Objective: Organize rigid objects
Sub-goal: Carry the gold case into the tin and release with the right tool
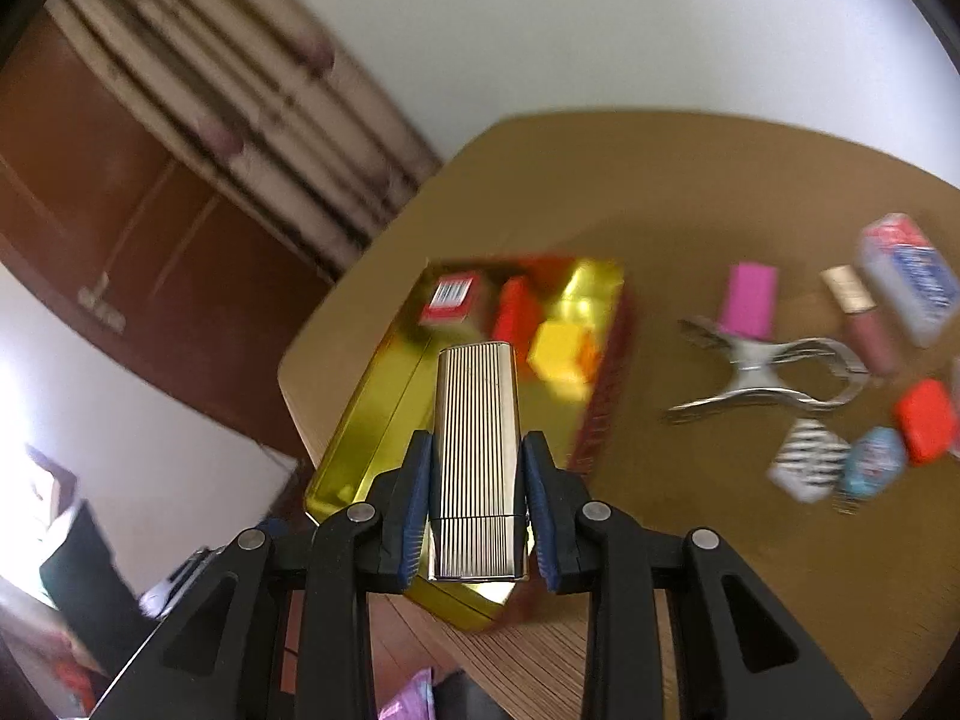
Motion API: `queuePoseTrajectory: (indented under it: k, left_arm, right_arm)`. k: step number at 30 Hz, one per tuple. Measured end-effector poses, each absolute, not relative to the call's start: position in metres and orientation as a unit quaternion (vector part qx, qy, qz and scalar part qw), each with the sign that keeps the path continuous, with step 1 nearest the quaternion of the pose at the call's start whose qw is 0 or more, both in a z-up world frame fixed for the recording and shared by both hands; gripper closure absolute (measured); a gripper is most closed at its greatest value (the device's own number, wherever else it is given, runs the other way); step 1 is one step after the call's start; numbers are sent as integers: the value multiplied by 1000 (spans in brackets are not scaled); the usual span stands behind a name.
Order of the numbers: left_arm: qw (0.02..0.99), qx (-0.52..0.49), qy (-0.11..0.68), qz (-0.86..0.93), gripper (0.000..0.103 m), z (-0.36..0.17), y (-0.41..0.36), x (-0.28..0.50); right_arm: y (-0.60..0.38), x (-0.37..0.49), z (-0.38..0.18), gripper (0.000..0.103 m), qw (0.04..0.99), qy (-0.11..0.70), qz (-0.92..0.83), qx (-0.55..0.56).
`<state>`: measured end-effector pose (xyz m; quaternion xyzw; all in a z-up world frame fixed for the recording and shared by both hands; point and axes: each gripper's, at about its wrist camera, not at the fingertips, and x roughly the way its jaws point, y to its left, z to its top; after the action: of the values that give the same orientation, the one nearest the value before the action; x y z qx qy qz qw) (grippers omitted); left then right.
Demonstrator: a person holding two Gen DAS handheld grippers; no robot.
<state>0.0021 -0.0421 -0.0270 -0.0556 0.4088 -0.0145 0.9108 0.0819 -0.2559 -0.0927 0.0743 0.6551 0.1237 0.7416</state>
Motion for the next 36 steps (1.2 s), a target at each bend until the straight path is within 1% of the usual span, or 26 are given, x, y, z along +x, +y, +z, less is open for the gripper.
queuePoseTrajectory:
  k: [5, 12, 17, 24, 33, 35, 36]
  left_arm:
    - [901, -91, 424, -25, 64, -32, -30, 6]
    - [892, -95, 440, -37, 64, -38, -31, 8]
    - [887, -94, 450, -43, 64, -43, -34, 10]
    - [878, -101, 466, -48, 64, -50, -34, 11]
    - [873, -94, 475, -54, 64, -55, -37, 10]
    - [874, -94, 474, -52, 64, -55, -36, 9]
    - [874, -96, 474, -50, 64, -55, -36, 10]
  right_arm:
    - [-236, 95, -128, 76, 718, 686, 105, 54]
    - [-240, 103, -157, 76, 701, 709, 62, 39]
    - [-243, 107, -162, 75, 712, 701, 46, 10]
    - [-242, 121, -167, 75, 718, 696, 33, 7]
    - [-229, 129, -178, 75, 731, 681, 20, -39]
    - [-228, 131, -179, 73, 733, 679, 21, -42]
    - [-229, 131, -178, 70, 735, 676, 21, -41]
